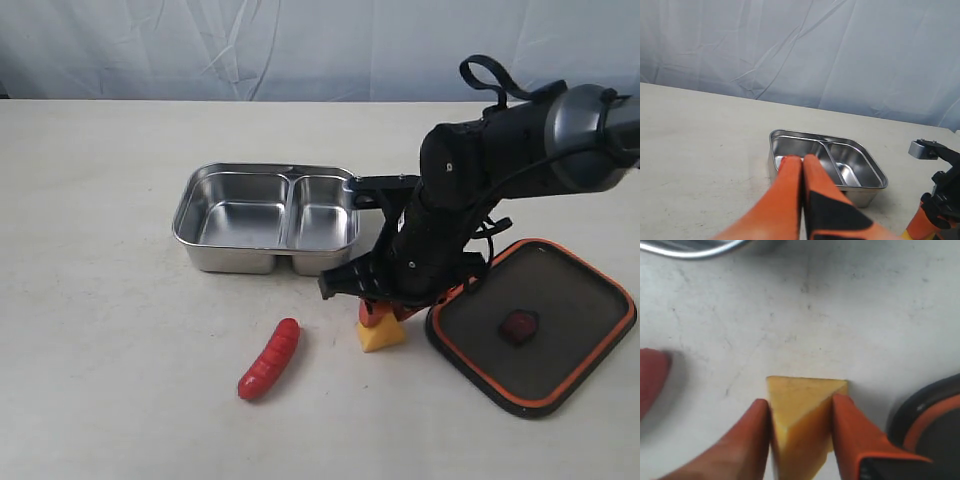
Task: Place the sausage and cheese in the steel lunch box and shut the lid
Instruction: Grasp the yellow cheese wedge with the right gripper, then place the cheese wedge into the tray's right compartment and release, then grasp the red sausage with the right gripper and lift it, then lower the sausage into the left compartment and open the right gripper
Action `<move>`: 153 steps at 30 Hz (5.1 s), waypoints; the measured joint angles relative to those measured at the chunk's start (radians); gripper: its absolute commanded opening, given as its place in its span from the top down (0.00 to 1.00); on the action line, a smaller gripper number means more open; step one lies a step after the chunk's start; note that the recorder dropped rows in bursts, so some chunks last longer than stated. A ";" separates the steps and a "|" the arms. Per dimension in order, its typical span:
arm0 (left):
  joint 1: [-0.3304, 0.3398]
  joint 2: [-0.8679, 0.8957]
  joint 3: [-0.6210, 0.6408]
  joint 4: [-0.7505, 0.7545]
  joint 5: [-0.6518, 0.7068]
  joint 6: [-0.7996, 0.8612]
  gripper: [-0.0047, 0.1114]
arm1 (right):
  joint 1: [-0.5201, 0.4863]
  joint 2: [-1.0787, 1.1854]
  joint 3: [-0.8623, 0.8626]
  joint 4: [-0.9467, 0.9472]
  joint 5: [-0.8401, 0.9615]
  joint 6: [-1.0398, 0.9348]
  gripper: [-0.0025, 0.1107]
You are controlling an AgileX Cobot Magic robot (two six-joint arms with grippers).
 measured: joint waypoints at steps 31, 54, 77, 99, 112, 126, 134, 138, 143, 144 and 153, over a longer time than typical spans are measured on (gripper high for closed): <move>0.000 0.000 0.000 0.000 0.000 0.000 0.96 | 0.029 0.013 -0.396 0.157 -0.095 -0.343 0.98; 0.000 0.000 0.000 0.000 0.000 0.000 0.96 | 0.032 0.201 -0.491 -0.338 0.003 0.010 0.98; 0.000 0.000 0.000 0.000 0.000 0.000 0.96 | 0.061 0.185 -0.588 -0.064 0.392 -0.004 0.41; 0.000 0.000 0.000 0.000 0.000 0.000 0.96 | 0.305 0.259 -0.365 -0.131 0.163 0.477 0.97; 0.000 0.000 0.000 0.000 0.000 0.000 0.96 | 0.250 0.106 -0.427 -0.273 -0.113 0.293 0.97; 0.000 0.000 0.000 0.000 0.000 0.000 0.96 | 0.149 0.361 -0.676 -0.305 -0.148 -0.113 0.97; 0.000 0.000 0.000 0.000 0.000 0.000 0.96 | 0.158 0.401 -0.678 -0.316 -0.167 -0.157 0.65; 0.000 0.000 0.000 0.000 0.000 0.000 0.96 | 0.163 0.401 -0.683 -0.317 -0.162 -0.160 0.48; 0.000 0.000 0.000 0.000 0.000 0.000 0.96 | 0.169 0.401 -0.716 -0.287 -0.046 -0.160 0.50; 0.000 0.000 0.000 0.000 0.000 0.000 0.96 | 0.169 0.399 -0.725 -0.278 -0.022 -0.160 0.50; 0.000 0.000 0.000 0.000 0.000 0.000 0.96 | 0.169 0.258 -0.774 -0.246 0.302 -0.105 0.60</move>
